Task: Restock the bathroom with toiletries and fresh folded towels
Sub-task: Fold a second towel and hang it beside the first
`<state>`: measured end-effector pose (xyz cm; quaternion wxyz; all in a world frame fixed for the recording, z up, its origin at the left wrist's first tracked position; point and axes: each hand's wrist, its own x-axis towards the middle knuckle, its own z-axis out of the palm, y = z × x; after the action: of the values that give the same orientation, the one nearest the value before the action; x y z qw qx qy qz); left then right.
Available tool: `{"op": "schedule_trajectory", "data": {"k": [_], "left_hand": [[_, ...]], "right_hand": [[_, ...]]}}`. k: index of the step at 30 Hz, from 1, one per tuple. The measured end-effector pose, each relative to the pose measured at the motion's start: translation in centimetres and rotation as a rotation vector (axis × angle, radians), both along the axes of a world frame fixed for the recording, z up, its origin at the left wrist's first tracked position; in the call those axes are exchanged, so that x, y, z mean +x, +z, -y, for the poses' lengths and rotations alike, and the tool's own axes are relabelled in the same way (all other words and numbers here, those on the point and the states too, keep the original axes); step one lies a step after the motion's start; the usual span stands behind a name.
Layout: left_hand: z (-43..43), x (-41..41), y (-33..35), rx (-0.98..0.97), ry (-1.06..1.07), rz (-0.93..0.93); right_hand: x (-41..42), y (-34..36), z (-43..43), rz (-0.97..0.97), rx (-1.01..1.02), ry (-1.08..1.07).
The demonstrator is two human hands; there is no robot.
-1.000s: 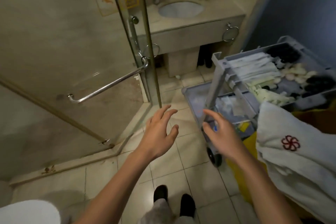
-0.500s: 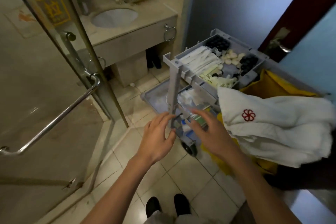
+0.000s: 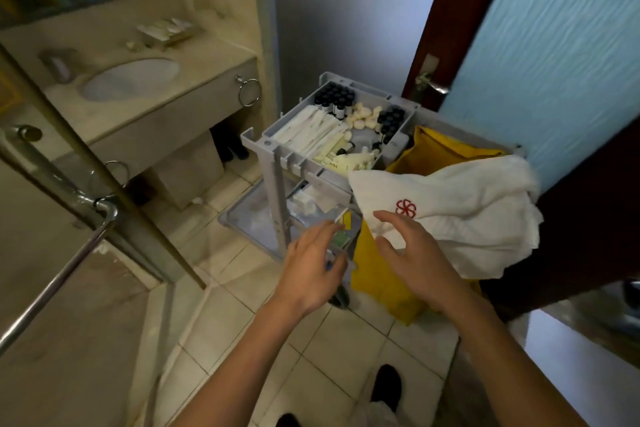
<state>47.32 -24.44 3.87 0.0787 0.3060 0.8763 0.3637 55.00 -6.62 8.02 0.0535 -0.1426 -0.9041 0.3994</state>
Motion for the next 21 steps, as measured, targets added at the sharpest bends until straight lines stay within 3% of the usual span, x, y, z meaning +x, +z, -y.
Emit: {"op": "schedule_trajectory", "data": {"k": [21], "left_hand": [[-20.1, -1.9, -0.2, -0.095, -0.051, 0.014]], "right_hand": [[-3.1, -4.3, -19.9, -0.004, -0.002, -0.004]]}}
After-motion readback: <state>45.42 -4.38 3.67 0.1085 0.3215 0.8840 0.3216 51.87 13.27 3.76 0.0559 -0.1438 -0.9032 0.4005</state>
